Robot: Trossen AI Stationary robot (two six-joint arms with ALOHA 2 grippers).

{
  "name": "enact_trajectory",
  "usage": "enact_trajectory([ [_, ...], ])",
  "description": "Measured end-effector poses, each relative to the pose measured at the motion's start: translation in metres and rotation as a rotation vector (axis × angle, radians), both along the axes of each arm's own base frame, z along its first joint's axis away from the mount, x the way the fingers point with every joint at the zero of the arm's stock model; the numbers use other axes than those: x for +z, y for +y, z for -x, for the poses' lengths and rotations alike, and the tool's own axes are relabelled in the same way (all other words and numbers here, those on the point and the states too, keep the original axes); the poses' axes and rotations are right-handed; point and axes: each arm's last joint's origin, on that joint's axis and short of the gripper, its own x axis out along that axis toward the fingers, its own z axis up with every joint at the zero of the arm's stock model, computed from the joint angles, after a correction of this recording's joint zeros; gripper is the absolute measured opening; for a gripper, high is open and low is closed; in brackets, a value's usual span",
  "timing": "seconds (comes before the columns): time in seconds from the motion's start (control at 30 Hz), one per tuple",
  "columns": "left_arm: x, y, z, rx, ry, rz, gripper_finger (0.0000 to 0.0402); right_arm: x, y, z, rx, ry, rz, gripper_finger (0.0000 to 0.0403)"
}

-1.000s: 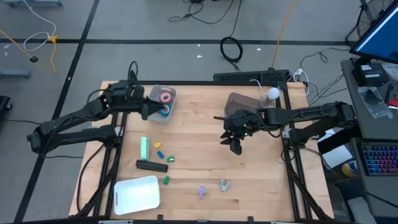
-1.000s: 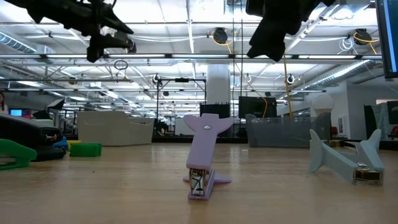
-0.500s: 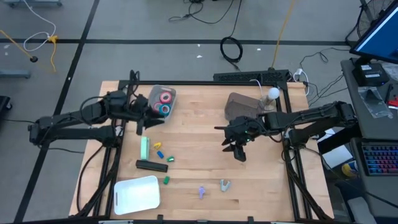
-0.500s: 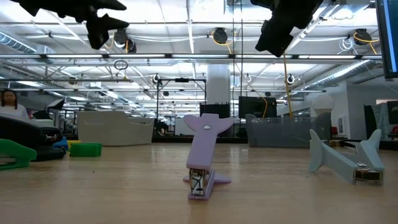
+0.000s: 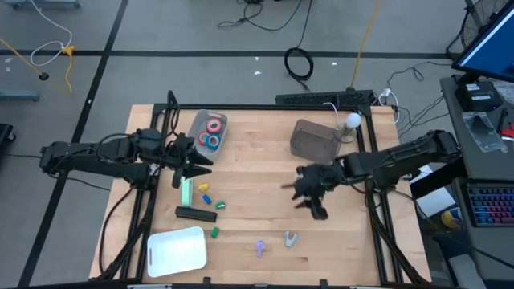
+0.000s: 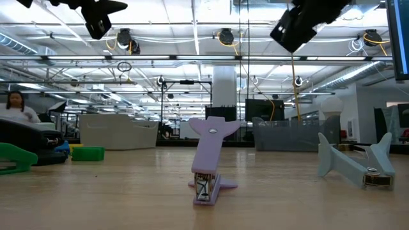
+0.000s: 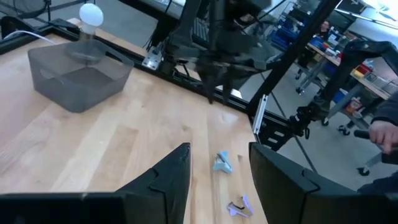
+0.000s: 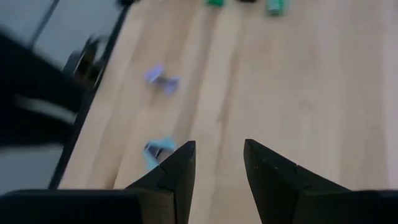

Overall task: Pick and place Stapler, Stapler remover, tape
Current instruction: Put the light blue staple remover into the white bin

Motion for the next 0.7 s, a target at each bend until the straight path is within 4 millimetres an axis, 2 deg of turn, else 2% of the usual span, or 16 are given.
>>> enact_trajectory([
  [0.2,0.000,-0.001,0.000,-0.002,0.000,-0.008,0.0168,-0.001,0.027,0.009,0.203,-0.040,0.100,0.0128],
  [0.37,-0.002,-0.001,0.000,-0.002,0.000,-0.010,0.0168,-0.001,0.034,0.011,0.193,-0.048,0.124,0.0128],
  [0.53,-0.018,-0.001,0.004,0.004,-0.005,0.021,0.0168,-0.003,0.040,0.012,0.189,-0.034,0.102,0.0128],
  [0.7,-0.032,-0.002,0.012,-0.020,-0.077,0.039,0.0168,-0.017,0.052,0.007,0.230,0.019,0.121,0.0128],
])
